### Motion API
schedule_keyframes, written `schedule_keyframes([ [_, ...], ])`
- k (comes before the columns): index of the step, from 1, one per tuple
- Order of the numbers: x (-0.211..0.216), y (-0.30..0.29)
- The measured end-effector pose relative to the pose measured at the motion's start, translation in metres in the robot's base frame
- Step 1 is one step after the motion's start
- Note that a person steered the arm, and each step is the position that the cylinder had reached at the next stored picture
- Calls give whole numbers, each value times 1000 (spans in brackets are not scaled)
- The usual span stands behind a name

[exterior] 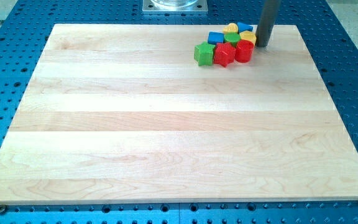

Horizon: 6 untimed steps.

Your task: Place the blue triangle to the top right side of the green circle

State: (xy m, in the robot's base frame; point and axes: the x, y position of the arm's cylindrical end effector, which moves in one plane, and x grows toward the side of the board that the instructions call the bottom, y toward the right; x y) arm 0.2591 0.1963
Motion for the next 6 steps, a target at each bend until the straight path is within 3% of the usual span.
schedule_keyframes([
  [6, 2, -9],
])
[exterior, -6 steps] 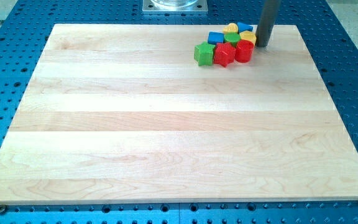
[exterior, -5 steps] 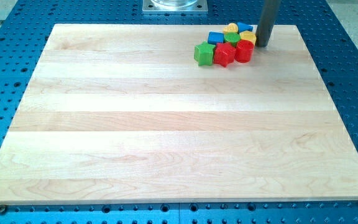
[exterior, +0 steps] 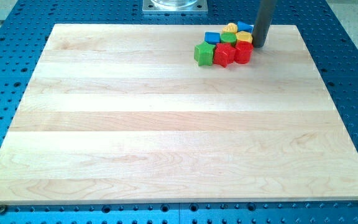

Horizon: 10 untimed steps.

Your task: Place the blue triangle to the top right side of the green circle

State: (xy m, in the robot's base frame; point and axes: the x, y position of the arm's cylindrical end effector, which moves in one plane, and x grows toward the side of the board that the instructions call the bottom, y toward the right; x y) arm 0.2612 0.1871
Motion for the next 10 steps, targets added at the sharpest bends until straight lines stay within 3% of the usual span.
schedule_keyframes([
  [2, -25, -17],
  [4, -41, 6],
  [5, -69, -2],
  [6, -69, -23],
  [7, -21, -86],
  [8, 15, -95],
  [9, 11, -31],
  [10, 11, -6],
])
